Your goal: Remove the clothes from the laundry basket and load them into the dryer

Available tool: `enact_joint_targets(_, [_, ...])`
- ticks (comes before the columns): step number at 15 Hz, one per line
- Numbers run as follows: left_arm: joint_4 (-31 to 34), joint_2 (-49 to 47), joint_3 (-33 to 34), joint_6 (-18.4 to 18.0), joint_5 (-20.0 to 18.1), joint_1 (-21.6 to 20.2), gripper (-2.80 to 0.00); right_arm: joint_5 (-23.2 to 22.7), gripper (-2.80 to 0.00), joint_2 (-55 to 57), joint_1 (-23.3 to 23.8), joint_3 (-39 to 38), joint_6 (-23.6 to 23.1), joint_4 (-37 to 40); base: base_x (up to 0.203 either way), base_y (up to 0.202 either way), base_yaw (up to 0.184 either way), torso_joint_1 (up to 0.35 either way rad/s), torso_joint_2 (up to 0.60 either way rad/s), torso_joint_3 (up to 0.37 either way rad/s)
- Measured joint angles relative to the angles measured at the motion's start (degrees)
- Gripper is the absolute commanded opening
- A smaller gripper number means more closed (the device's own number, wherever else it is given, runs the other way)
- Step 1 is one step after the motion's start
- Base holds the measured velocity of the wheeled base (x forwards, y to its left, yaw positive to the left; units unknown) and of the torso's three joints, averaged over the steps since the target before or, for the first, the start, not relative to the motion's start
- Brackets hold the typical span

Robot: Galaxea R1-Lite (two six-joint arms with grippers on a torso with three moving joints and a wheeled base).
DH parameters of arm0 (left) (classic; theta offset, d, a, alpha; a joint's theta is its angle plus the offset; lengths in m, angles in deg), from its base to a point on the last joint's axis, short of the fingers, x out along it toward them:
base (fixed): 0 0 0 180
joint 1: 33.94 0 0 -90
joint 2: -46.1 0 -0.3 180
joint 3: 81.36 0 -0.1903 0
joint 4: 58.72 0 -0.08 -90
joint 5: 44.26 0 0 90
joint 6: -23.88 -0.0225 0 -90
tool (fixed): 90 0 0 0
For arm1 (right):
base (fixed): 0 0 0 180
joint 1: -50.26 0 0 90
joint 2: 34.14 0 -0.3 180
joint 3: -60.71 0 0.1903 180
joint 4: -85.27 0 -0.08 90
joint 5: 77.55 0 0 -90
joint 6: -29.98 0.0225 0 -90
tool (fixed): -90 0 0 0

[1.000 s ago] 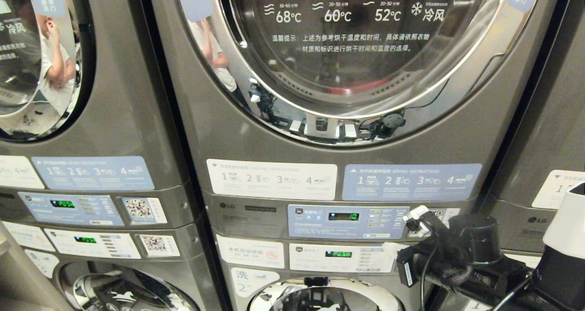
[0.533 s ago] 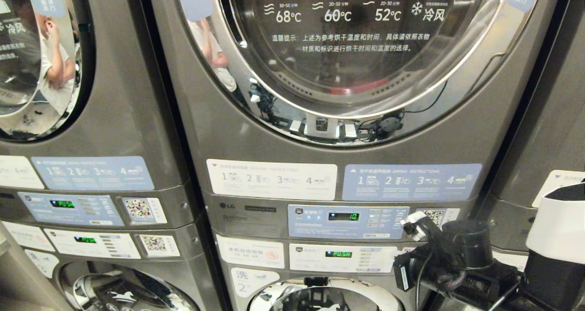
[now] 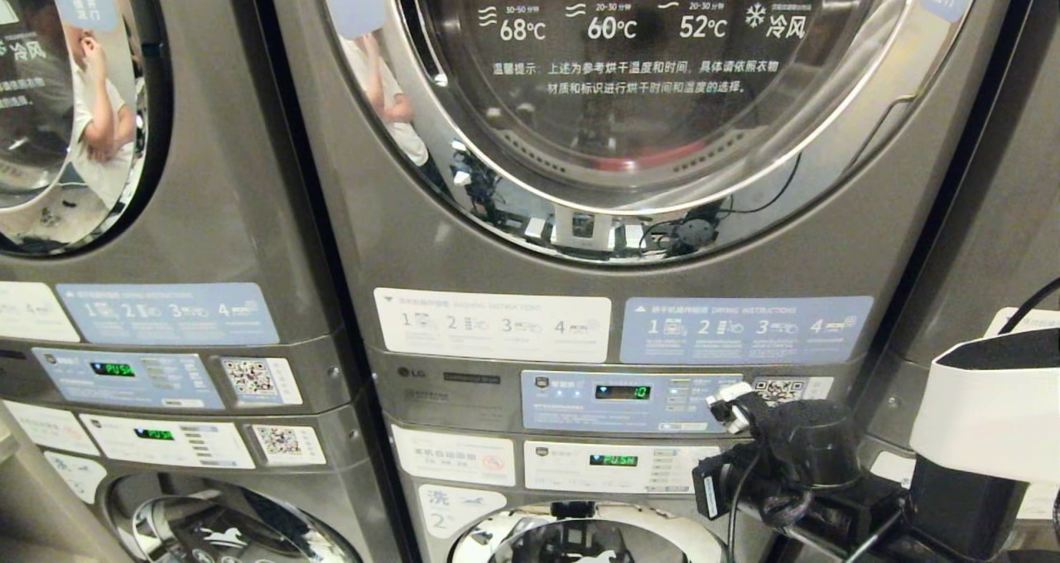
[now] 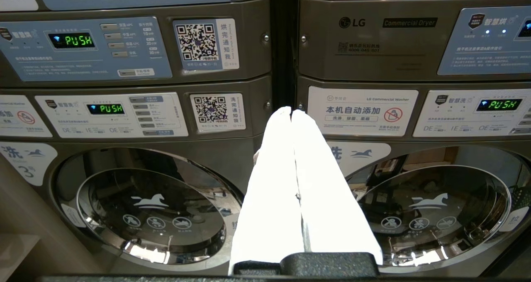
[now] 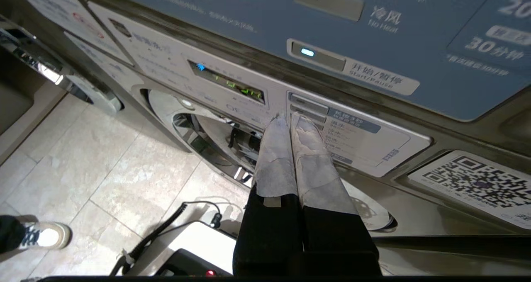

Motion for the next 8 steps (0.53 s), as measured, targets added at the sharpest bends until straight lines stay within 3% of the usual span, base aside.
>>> enact_joint_targets(8, [0.0,0.0,0.0,0.0,0.0,0.0,-2.8,5.0,-2.8,2.1,-1.1,3.3,1.7,0.1,0.0,0.0,0.0,0.0,0.0,0.0])
